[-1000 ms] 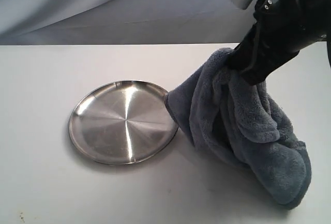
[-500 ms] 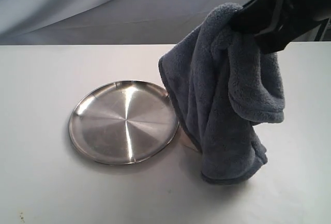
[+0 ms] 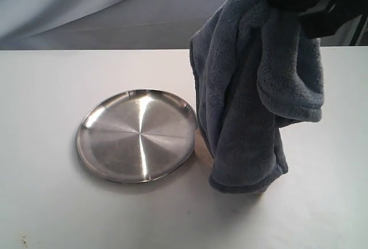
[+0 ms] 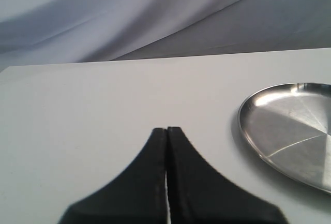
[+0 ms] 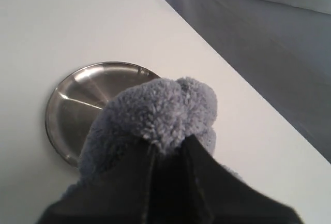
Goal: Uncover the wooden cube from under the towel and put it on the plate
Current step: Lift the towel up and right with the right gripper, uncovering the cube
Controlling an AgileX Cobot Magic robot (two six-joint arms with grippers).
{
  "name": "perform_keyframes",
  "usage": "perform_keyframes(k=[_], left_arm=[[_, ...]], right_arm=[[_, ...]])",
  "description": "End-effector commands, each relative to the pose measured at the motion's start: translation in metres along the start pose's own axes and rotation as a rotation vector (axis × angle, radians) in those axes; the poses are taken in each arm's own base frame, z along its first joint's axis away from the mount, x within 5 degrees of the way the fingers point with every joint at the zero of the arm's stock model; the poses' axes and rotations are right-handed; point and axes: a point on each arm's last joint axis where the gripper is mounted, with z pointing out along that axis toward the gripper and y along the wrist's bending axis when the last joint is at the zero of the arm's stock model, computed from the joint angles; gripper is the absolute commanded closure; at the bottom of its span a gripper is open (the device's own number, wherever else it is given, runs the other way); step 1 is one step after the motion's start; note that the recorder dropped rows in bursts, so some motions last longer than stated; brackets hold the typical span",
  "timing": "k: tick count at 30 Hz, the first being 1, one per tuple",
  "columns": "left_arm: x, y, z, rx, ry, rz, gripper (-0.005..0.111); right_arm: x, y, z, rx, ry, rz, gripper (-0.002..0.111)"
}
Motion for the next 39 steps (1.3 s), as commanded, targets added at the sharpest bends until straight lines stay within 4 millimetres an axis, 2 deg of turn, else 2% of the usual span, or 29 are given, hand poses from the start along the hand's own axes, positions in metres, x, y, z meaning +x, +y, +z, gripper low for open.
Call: perform_keyframes(k=[1,11,21,26,29,32,39], left_arm=[[0.001,0.0,0.0,-0.001,-0.007,-0.004,0.107],[0.001,0.0,0.0,-0.001,-0.007,-0.004,0.107],[0.001,0.0,0.0,-0.001,-0.007,-0.004,0.107],[0.001,0.0,0.0,-0.001,-0.007,-0.004,0.107],[0.001,0.0,0.0,-0.001,-0.007,-0.004,0.107],[0.001,0.0,0.0,-0.001,-0.007,-0.004,0.107],[0.001,0.0,0.0,-0.001,-0.007,-0.004,0.107]], right_arm=[[-0.006,0.0,-0.014,0.048,-0.043,-0.016,0.108],[-0.021,0.005,-0.057,0.196,-0.224,-0.058,0.108],[-0.027,-0.006,-0.07,0.384,-0.282,-0.146,0.108],[-0.033,-0.015,-0.077,0.503,-0.361,-0.117,0.108],[-0.036,-0.019,-0.076,0.53,-0.402,-0.101,0.108],[-0.037,-0.025,-0.064,0.536,-0.398,-0.096,0.108],[-0.038,-0.049,-0.022,0.587,-0.416,-0.084,0.108]])
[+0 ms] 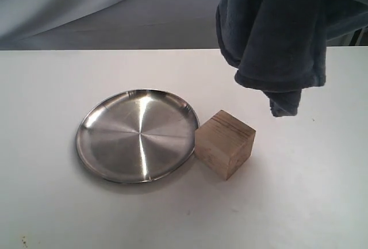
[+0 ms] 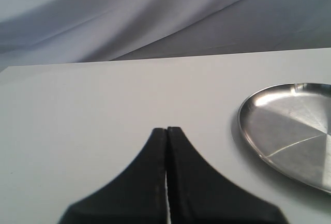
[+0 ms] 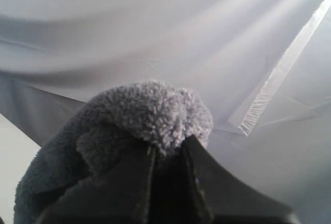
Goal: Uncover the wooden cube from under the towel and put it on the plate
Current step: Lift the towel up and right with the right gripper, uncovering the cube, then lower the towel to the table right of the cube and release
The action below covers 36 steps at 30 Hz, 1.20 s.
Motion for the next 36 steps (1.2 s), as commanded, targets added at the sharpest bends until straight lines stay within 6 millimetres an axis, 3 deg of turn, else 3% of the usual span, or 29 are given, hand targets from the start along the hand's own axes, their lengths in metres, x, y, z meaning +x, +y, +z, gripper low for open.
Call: perform_keyframes(k=[1,9,15,28,36], left_arm=[[0.001,0.0,0.0,-0.001,-0.007,-0.004,0.107],[0.001,0.0,0.0,-0.001,-0.007,-0.004,0.107],[0.001,0.0,0.0,-0.001,-0.007,-0.004,0.107],[0.001,0.0,0.0,-0.001,-0.007,-0.004,0.107],[0.001,0.0,0.0,-0.001,-0.007,-0.004,0.107]], right_arm=[[0.006,-0.005,0.027,0.079,-0.057,0.004,0.108],[0.047,-0.011,0.073,0.119,0.037,0.028,0.108],[0.093,-0.026,0.095,0.145,0.183,0.244,0.108],[0.183,0.012,0.142,-0.072,0.534,0.271,0.108],[0.224,0.034,0.152,-0.19,0.705,0.3,0.108]])
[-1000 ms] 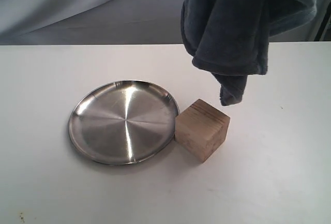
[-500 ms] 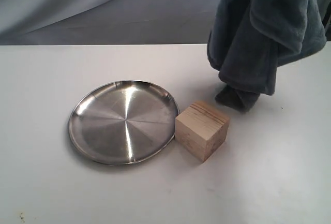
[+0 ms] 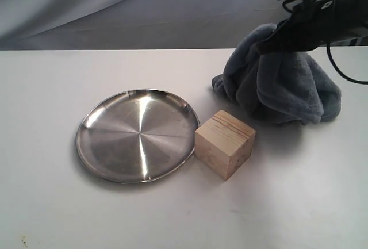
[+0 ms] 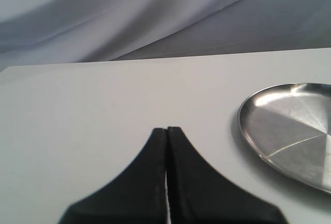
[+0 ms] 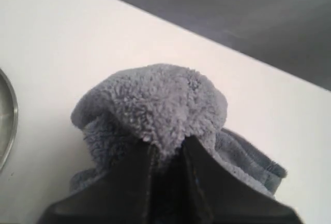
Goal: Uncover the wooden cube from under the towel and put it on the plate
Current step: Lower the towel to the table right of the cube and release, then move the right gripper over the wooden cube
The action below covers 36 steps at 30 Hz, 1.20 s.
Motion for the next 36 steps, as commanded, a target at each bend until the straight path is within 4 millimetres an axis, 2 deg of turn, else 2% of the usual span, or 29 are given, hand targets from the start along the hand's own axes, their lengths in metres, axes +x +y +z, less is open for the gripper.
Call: perform_keyframes(k=[1,11,19,21,24,25,27,30,31,36], left_arm=[[0.001,0.0,0.0,-0.001,-0.007,-0.004,0.107],[0.001,0.0,0.0,-0.001,-0.007,-0.004,0.107],[0.001,0.0,0.0,-0.001,-0.007,-0.004,0.107],[0.001,0.0,0.0,-0.001,-0.007,-0.004,0.107],[0.001,0.0,0.0,-0.001,-0.007,-0.004,0.107],[0.001,0.0,0.0,-0.001,-0.007,-0.004,0.107],[0.001,0.0,0.0,-0.001,-0.007,-0.004,0.107],[0.001,0.0,0.0,-0.001,-0.007,-0.004,0.107],[0.001,0.0,0.0,-0.001,-0.007,-0.004,0.107],[0.001,0.0,0.0,-0.001,-0.007,-0.004,0.107]], right_arm=[[0.013,0.002,0.015,-0.043,0.084,-0.001,0.108],[0.044,0.008,0.048,-0.115,0.238,0.014,0.108],[0.049,0.008,0.054,-0.118,0.252,0.007,0.108],[0.049,0.008,0.054,-0.12,0.252,-0.004,0.104],[0.049,0.008,0.054,-0.12,0.25,-0.014,0.087],[0.049,0.008,0.054,-0.12,0.249,-0.02,0.078],[0.049,0.01,0.054,-0.13,0.256,-0.036,0.054],[0.05,0.01,0.053,-0.133,0.265,-0.049,0.01],[0.05,0.011,0.053,-0.137,0.267,-0.053,0.003],[0.045,0.012,0.048,-0.14,0.255,-0.048,0.003]])
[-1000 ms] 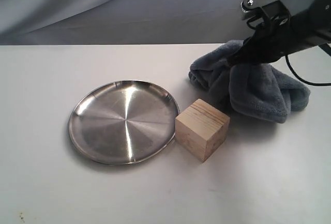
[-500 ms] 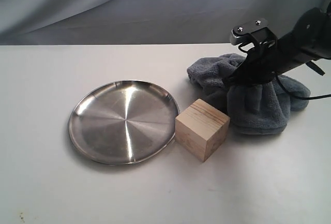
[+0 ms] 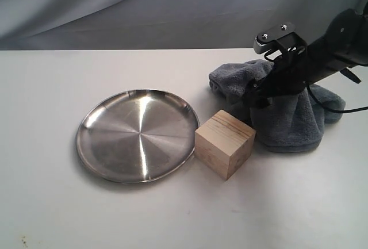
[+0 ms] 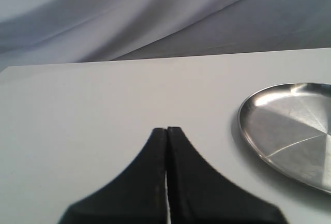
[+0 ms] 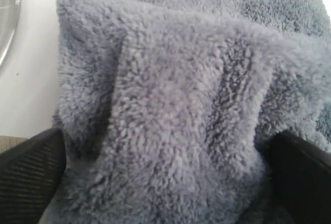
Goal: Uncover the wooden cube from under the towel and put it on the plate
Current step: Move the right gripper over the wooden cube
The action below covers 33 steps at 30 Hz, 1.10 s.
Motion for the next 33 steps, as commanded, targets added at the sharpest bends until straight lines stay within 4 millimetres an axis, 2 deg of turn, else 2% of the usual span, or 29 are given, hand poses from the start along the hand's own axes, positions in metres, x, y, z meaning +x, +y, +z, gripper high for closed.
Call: perform_keyframes(k=[1,6,12,17,19,22,26,30,33], left_arm=[[0.001,0.0,0.0,-0.001,-0.007,-0.004,0.107],[0.001,0.0,0.0,-0.001,-0.007,-0.004,0.107],[0.001,0.0,0.0,-0.001,-0.007,-0.004,0.107],[0.001,0.0,0.0,-0.001,-0.007,-0.004,0.107],[0.001,0.0,0.0,-0.001,-0.007,-0.004,0.107],[0.001,0.0,0.0,-0.001,-0.007,-0.004,0.107],[0.001,0.0,0.0,-0.001,-0.007,-0.004,0.107],[0.001,0.0,0.0,-0.001,-0.007,-0.004,0.107],[0.001,0.0,0.0,-0.001,-0.007,-0.004,0.107]], right_arm=[[-0.005,0.001,-0.009,0.001,-0.016,-0.012,0.003],[-0.016,0.007,-0.043,-0.02,-0.069,0.0,0.003],[-0.02,0.018,-0.077,-0.09,-0.069,0.005,0.003],[-0.019,0.029,-0.111,-0.142,-0.059,-0.038,0.012],[-0.018,0.033,-0.122,-0.161,-0.052,-0.065,0.02],[-0.013,0.041,-0.137,-0.209,-0.02,-0.113,0.037],[-0.007,0.048,-0.149,-0.272,0.028,-0.127,0.071],[-0.006,0.059,-0.149,-0.356,0.028,-0.169,0.109],[-0.004,0.077,-0.144,-0.421,0.021,-0.252,0.108]])
